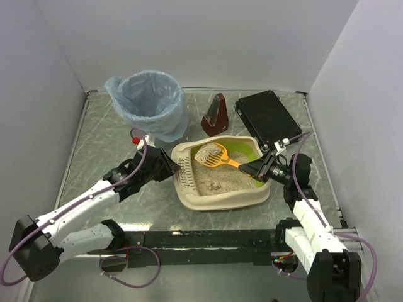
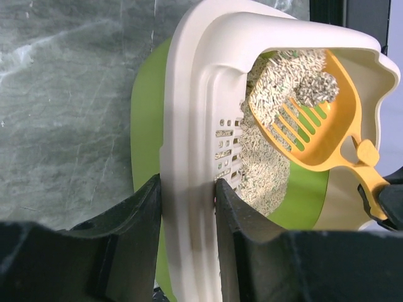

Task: Clean the litter box

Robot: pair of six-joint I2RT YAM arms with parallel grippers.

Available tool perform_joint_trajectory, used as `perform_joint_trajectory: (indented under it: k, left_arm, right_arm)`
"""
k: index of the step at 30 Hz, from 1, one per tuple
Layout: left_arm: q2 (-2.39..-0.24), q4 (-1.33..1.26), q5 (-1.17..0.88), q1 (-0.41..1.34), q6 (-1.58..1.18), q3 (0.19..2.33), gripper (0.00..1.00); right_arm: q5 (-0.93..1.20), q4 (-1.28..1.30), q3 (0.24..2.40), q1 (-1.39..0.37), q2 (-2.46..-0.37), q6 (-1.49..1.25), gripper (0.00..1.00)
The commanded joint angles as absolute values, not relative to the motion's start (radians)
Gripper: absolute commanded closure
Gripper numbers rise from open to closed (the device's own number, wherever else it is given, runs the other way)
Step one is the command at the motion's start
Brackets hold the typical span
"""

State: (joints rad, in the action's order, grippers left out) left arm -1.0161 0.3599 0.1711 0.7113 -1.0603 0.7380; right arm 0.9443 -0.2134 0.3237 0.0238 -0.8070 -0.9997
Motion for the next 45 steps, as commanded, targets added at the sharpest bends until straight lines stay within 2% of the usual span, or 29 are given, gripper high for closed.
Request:
perform_joint_trajectory:
  k: [1, 5, 12, 15, 21, 30, 34, 39, 42, 45]
  left_arm:
    - [-1.003, 0.373, 0.318, 0.654, -1.040, 0.726, 0.99]
    - [-1.019, 0.371, 0.322, 0.641, -1.046, 0.716, 0.99]
    - [-1.011, 0.293, 0.253, 0.638, -1.017, 0.680, 0.99]
    - [-0.989, 0.235, 0.204, 0.638, -0.991, 0.657, 0.99]
    - [-0.983, 0.239, 0.195, 0.638, -0.982, 0.661, 0.99]
    - [-0.953, 0.278, 0.160, 0.640, -0.914, 0.687, 0.99]
    - [-0.939, 0.298, 0.176, 0.640, -0.926, 0.684, 0.99]
    - [-0.934, 0.310, 0.187, 0.640, -0.954, 0.687, 0.99]
    - [-0.948, 0.325, 0.195, 0.640, -0.956, 0.702, 0.84]
    - [-0.960, 0.315, 0.176, 0.640, -0.945, 0.709, 0.61]
  right_arm:
    - [0.953, -0.079, 0.397, 0.060, -0.729, -0.852, 1.00]
    - [0.934, 0.055, 0.439, 0.066, -0.698, -0.793, 1.00]
    - [0.904, -0.112, 0.388, 0.058, -0.736, -0.853, 1.00]
    - [0.833, -0.004, 0.440, 0.022, -0.729, -0.738, 1.00]
    - [0.824, -0.014, 0.466, 0.011, -0.768, -0.735, 1.00]
    - [0.811, -0.230, 0.472, -0.098, -0.948, -0.810, 1.00]
    - [0.785, -0.128, 0.521, -0.100, -0.934, -0.772, 1.00]
    - [0.703, 0.121, 0.571, -0.094, -0.862, -0.693, 1.00]
    - [0.701, 0.150, 0.572, -0.084, -0.830, -0.695, 1.00]
    - [0.687, 0.216, 0.586, -0.069, -0.796, -0.683, 1.00]
